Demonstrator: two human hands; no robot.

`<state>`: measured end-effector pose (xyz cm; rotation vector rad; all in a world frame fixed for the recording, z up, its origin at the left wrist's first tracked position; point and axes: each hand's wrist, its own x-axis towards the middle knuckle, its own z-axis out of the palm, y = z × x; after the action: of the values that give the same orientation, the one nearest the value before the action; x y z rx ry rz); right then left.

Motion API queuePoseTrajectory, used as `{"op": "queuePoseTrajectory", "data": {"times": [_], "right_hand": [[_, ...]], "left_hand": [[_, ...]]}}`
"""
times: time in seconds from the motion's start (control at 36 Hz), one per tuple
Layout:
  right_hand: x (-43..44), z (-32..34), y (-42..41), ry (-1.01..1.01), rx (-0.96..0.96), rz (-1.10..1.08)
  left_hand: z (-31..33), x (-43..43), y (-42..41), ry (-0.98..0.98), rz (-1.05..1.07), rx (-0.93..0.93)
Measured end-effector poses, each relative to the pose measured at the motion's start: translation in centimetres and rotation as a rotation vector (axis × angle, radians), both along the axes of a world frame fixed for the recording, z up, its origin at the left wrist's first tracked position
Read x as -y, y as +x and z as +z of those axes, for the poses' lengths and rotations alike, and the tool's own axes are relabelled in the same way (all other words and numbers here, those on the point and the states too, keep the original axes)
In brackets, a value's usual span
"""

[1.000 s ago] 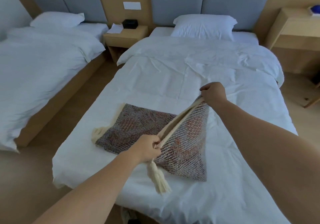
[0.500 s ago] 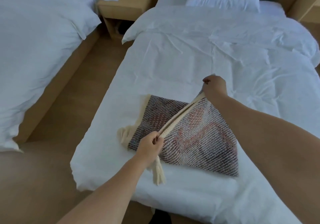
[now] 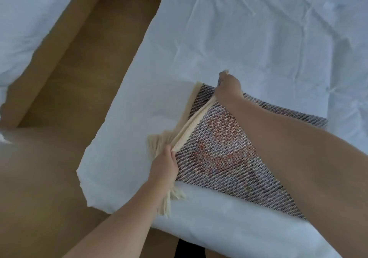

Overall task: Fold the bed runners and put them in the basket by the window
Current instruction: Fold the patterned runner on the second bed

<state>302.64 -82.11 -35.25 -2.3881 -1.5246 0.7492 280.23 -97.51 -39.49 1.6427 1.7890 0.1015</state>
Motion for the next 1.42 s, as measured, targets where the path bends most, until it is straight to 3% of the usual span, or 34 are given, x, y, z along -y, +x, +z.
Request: {"op": "queuePoseTrajectory", "data": {"times": [0.33,0.44,0.58,0.67,0.72,0.78,0.86,0.94,1.25,1.42], "right_hand": [[-3.1,-6.8,-4.8,-0.156,0.075,0.062],[-3.3,-8.0,-5.2,-0.138,-0.026,0.045],[-2.7,-8.4,-5.3,-0.082,-0.276,0.043],[-1.7,-8.1,-5.1,0.026,-0.339,0.12],[-0.3,-8.2,-4.5,0.198,-0.288,0.208],[1.0,-9.2,-3.3,0.251,-0.086,0.289],[2.8,-10.5,-0.9,0.073,0.228,0.391],[4.8,-11.7,2.5,-0.054,0.357,0.405],[11.4,-13.9,16.7,-0.151,0.402,0.216],[15.7,-14.4,22.3,-0.184,0.396,0.102]], "left_hand": [[-4.3,-1.2,-2.0,-0.099,-0.066,-0.048],[-4.4,-1.5,-1.8,-0.062,-0.126,-0.114],[-5.0,-1.7,-1.2,0.152,-0.333,-0.234],[-4.7,-2.7,0.2,0.119,-0.445,-0.294],[-4.7,-3.2,1.5,0.1,-0.519,-0.284],[-4.9,-3.5,3.1,0.123,-0.58,-0.267],[-6.1,-4.1,4.8,0.136,-0.605,-0.272],[-7.4,-5.2,6.4,0.148,-0.603,-0.311],[-9.8,-14.2,20.4,0.311,-0.729,-0.381],[-11.8,-16.0,20.0,0.312,-0.671,-0.443]]}}
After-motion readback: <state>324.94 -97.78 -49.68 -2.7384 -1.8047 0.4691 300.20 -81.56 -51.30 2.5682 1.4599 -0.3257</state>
